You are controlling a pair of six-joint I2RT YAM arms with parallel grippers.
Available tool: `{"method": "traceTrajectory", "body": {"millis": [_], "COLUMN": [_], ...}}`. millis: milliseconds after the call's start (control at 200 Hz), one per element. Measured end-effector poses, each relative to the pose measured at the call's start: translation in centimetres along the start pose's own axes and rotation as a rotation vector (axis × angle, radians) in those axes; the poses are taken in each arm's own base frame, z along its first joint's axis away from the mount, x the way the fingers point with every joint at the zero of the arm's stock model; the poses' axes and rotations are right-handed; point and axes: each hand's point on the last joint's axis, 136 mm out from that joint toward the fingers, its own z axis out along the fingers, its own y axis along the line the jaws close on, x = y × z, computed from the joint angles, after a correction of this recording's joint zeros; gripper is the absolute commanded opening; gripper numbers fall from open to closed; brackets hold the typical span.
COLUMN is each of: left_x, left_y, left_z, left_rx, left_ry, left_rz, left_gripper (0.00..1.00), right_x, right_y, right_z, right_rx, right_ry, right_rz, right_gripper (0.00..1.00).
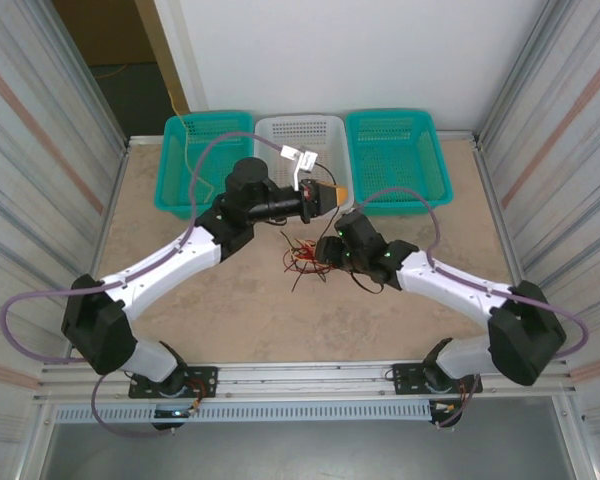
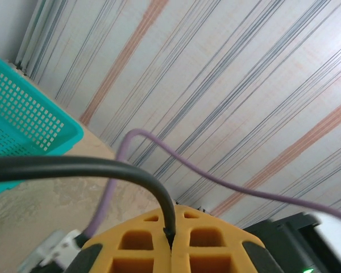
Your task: Untangle the cables
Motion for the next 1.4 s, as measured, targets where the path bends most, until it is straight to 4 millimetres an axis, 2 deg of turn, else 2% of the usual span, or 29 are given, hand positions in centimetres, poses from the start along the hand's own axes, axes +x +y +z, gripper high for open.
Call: {"method": "traceTrajectory", "body": {"millis": [55, 150, 271, 426, 476, 566, 671, 807, 887, 937, 1007, 1072, 1147, 1227, 1398], "left_x": [-1.0, -3.1, -6.8, -11.2, -12.1, -12.8, -13.0, -12.1, -11.4, -11.0, -10.6, -10.3, -10.3, -10.3, -10.0], "left_y": [-0.9, -2.6, -5.2, -8.0, -8.5, -8.7, -7.6, -4.2, -2.2, -1.4, -0.7, -0.4, -0.3, -0.3, -0.2], "left_z": [-0.3, -1.1, -2.9, -6.3, -7.2, -8.3, -8.6, -8.6, -8.2, -7.8, -7.5, -7.3, -7.3, -7.3, -7.1], "left_rx": [0.012, 0.038, 0.077, 0.092, 0.087, 0.067, 0.03, -0.044, -0.076, -0.086, -0.098, -0.104, -0.102, -0.1, -0.09], "left_ry": [-0.013, -0.049, -0.129, -0.24, -0.267, -0.294, -0.308, -0.3, -0.287, -0.278, -0.267, -0.26, -0.259, -0.259, -0.248], "left_rz": [-0.003, 0.0, 0.028, 0.079, 0.091, 0.096, 0.07, -0.022, -0.083, -0.112, -0.146, -0.165, -0.181, -0.198, -0.233], "left_gripper": [0.0, 0.0, 0.0, 0.0, 0.0, 0.0, 0.0, 0.0, 0.0, 0.0, 0.0, 0.0, 0.0, 0.0, 0.0], "right_x": [0.3, 0.7, 1.7, 3.2, 3.4, 3.3, 1.5, -2.6, -5.0, -6.0, -6.9, -7.6, -8.2, -8.7, -8.5], "right_y": [-0.7, -1.6, -2.6, -3.5, -3.8, -3.7, -1.8, 2.4, 5.0, 6.3, 8.0, 9.2, 10.3, 11.4, 12.7], "right_z": [1.0, 2.5, 3.7, 4.2, 4.0, 2.7, -0.9, -8.0, -11.9, -13.7, -15.6, -16.3, -16.2, -15.1, -12.0], "right_rx": [0.021, 0.046, 0.072, 0.092, 0.096, 0.091, 0.024, -0.126, -0.218, -0.26, -0.31, -0.336, -0.354, -0.36, -0.354], "right_ry": [0.019, 0.05, 0.098, 0.147, 0.155, 0.146, 0.062, -0.11, -0.207, -0.248, -0.285, -0.303, -0.308, -0.3, -0.241], "right_rz": [0.008, 0.031, 0.057, 0.064, 0.064, 0.047, -0.003, -0.069, -0.106, -0.138, -0.17, -0.196, -0.22, -0.249, -0.285], "right_gripper": [0.48, 0.3, 0.27, 0.34, 0.38, 0.51, 0.64, 0.69, 0.82, 0.86, 0.86, 0.84, 0.79, 0.69, 0.6]}}
